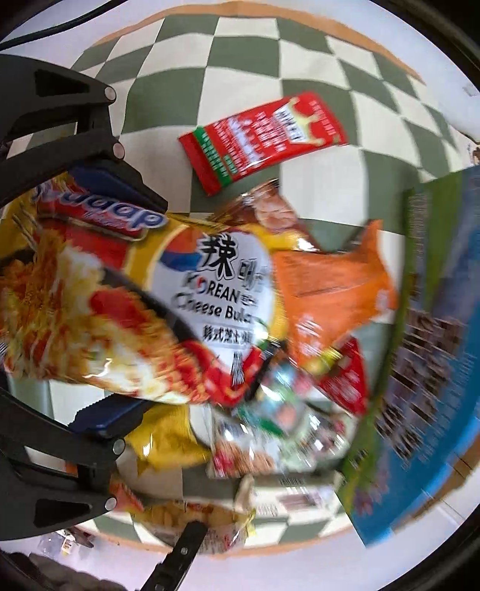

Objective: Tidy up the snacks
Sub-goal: 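Carry the noodle pack with left tool while right tool carries the bread bag into the box, then open both tools to release the packs and pull back from the box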

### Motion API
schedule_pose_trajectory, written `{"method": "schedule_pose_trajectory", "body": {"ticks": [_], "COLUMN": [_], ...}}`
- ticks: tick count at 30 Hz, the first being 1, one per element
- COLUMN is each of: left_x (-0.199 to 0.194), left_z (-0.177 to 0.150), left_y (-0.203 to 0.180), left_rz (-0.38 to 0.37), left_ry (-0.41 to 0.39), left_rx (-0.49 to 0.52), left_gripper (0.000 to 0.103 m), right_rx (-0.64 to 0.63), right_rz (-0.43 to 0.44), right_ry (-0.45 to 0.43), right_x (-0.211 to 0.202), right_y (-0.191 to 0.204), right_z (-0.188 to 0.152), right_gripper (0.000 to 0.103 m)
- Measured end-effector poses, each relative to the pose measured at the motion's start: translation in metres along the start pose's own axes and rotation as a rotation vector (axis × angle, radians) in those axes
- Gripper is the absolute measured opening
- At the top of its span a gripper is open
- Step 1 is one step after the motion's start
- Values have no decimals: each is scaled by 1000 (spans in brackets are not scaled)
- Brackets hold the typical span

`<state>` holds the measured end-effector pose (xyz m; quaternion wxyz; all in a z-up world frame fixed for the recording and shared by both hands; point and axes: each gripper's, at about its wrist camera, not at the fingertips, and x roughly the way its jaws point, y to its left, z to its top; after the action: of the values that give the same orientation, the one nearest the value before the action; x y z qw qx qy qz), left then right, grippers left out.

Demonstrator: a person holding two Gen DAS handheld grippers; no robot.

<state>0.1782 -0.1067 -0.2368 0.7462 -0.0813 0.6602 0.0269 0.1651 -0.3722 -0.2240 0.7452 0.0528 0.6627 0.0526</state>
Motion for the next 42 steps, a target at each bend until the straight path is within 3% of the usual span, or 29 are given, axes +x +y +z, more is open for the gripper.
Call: {"method": "schedule_pose_trajectory", "body": {"ticks": [7, 11, 16, 20, 25, 31, 33, 37, 42], "left_x": [-65, -87, -134, -159, -176, -132, -89, -37, -34], "left_z": [18, 28, 51, 87, 162, 259, 286, 302, 290], "left_y": [-16, -16, -15, -18, -18, -25, -17, -4, 2], "left_rz": [-48, -75, -124, -141, -116, -8, -15, -33, -1], "left_ry": [-82, -78, -139, -236, -324, -293, -219, -107, -126], "left_rx": [35, 20, 9, 10, 12, 23, -6, -41, -34], "left_gripper": [89, 89, 89, 89, 89, 90, 90, 90, 90], "right_rx": [-4, -20, -34, -61, -77, -53, -43, -53, -99], "right_rz": [115, 158, 211, 247, 278, 280, 241, 138, 77], "right_ry": [-89, -131, -183, -239, -303, -310, -222, -116, -125], "right_x": [-62, -78, -103, -124, -140, -111, -70, -15, -12], "right_y": [9, 29, 52, 73, 94, 114, 119, 119, 121], "right_z": [11, 24, 50, 81, 130, 211, 243, 268, 264], "right_gripper": [42, 42, 42, 42, 42, 46, 86, 87, 87]}}
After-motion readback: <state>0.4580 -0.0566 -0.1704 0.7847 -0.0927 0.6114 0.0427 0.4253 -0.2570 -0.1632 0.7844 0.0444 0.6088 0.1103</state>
